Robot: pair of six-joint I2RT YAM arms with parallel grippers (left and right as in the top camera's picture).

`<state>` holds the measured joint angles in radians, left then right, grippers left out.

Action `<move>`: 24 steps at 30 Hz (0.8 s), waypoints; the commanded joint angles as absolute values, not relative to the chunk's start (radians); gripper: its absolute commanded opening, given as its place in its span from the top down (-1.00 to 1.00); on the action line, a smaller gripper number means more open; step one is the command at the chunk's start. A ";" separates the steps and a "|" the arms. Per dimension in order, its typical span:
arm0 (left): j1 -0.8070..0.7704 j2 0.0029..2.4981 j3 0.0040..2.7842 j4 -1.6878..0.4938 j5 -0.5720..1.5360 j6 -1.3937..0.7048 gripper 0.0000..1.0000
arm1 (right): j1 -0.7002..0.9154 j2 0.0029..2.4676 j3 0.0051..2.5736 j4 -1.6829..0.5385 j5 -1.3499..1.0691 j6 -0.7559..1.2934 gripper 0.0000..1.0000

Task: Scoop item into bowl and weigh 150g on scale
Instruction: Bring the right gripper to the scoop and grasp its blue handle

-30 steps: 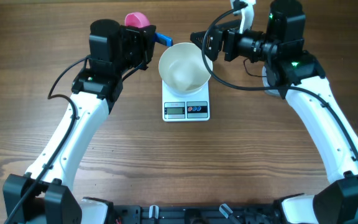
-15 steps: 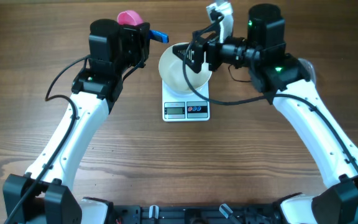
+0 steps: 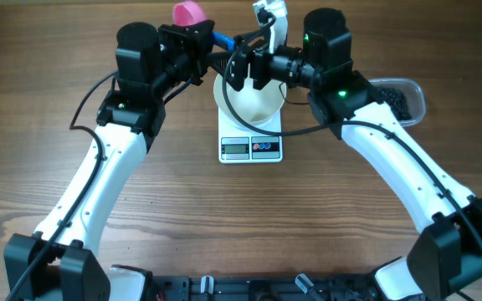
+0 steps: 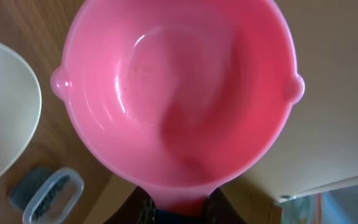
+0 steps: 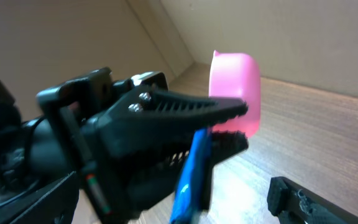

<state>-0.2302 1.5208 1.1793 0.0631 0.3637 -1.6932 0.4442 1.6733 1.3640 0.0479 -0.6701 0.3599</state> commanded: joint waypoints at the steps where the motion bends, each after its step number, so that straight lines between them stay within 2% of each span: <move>1: -0.231 1.525 1.192 0.068 0.455 -1.718 0.92 | 0.446 1.709 1.380 0.084 -0.644 0.365 -0.84; 3: -0.231 1.525 1.192 0.068 0.489 -1.743 0.92 | 0.446 1.713 1.380 0.097 -0.643 0.366 -0.68; 5: -0.231 1.525 1.192 0.068 0.520 -1.768 0.92 | 0.446 1.715 1.380 0.109 -0.643 0.366 -0.41; 10: -0.231 1.525 1.192 0.064 0.539 -1.767 0.92 | 0.446 1.715 1.380 0.134 -0.643 0.367 0.50; 15: -0.231 1.525 1.192 0.064 0.542 -1.767 0.92 | 0.446 1.715 1.380 0.109 -0.644 0.376 0.76; 21: -0.231 1.525 1.192 0.064 0.542 -1.766 0.92 | 0.446 1.715 1.380 0.090 -0.643 0.444 0.78; 22: -0.231 1.525 1.192 0.064 0.541 -1.766 0.92 | 0.446 1.715 1.380 0.089 -0.644 0.445 0.67; 23: -0.231 1.525 1.192 0.064 0.538 -1.765 0.92 | 0.446 1.715 1.380 0.087 -0.652 0.445 0.35; 24: -0.231 1.525 1.192 0.064 0.535 -1.758 0.92 | 0.446 1.715 1.380 0.086 -0.663 0.445 0.28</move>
<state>-0.2272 1.5230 1.1793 0.0521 0.4973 -1.7599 0.4416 1.6981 1.3643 0.0967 -0.6353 0.4328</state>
